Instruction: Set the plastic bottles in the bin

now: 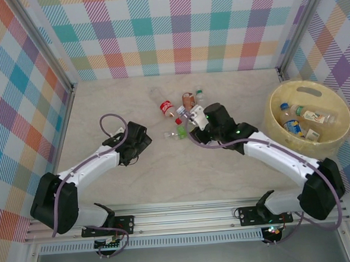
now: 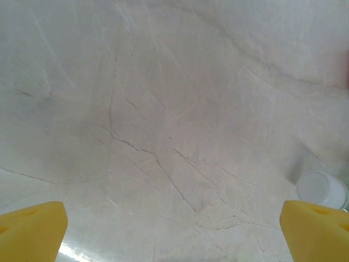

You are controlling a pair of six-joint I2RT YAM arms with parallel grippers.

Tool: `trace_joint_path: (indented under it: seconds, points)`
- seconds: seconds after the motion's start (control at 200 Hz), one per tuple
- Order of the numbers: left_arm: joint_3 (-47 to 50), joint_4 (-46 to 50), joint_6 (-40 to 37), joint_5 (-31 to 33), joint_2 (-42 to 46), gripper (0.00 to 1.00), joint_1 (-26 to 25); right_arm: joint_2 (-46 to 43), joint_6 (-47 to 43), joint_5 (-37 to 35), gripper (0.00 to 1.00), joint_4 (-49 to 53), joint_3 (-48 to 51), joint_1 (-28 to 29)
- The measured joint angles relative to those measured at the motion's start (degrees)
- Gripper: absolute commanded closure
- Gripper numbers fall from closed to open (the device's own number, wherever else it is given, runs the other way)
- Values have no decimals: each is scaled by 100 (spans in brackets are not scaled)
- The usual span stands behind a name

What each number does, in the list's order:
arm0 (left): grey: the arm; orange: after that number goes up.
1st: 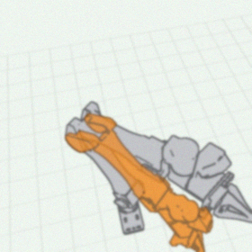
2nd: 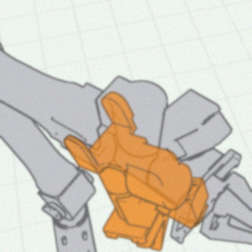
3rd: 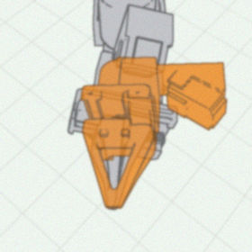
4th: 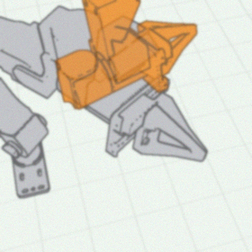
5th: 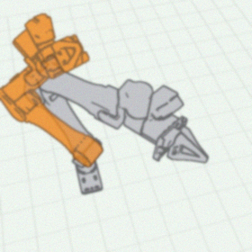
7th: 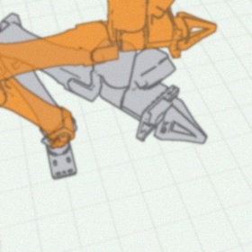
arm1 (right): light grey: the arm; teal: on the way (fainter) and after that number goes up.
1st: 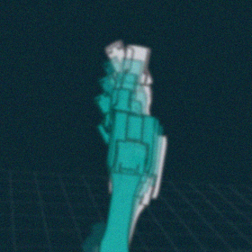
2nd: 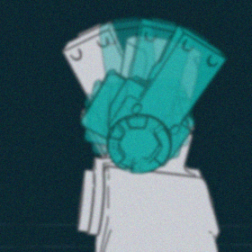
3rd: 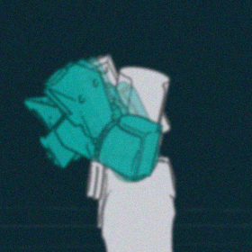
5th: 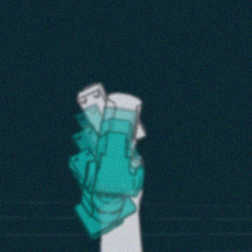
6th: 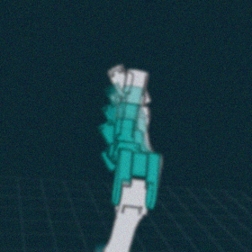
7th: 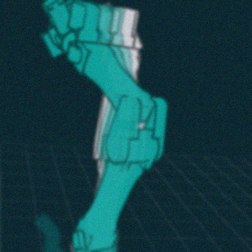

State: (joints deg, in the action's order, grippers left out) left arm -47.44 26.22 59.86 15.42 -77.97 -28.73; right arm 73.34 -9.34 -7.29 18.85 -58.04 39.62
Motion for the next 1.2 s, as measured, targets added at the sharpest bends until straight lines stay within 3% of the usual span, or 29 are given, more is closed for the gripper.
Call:
trace_joint_path:
  seconds: [0.235,0.67,1.2]
  points:
    - [-57,-258,-13,-275,-468,0,-114,-684,616,507,61,136,-127,-778]
    - [-531,-404,-81,-492,-1047,0,-459,-1064,1198,1276,62,1180,-1561,-2098]
    - [-782,-890,-522,-863,-1370,0,-570,-1414,1322,1952,61,2643,-2603,-4859]
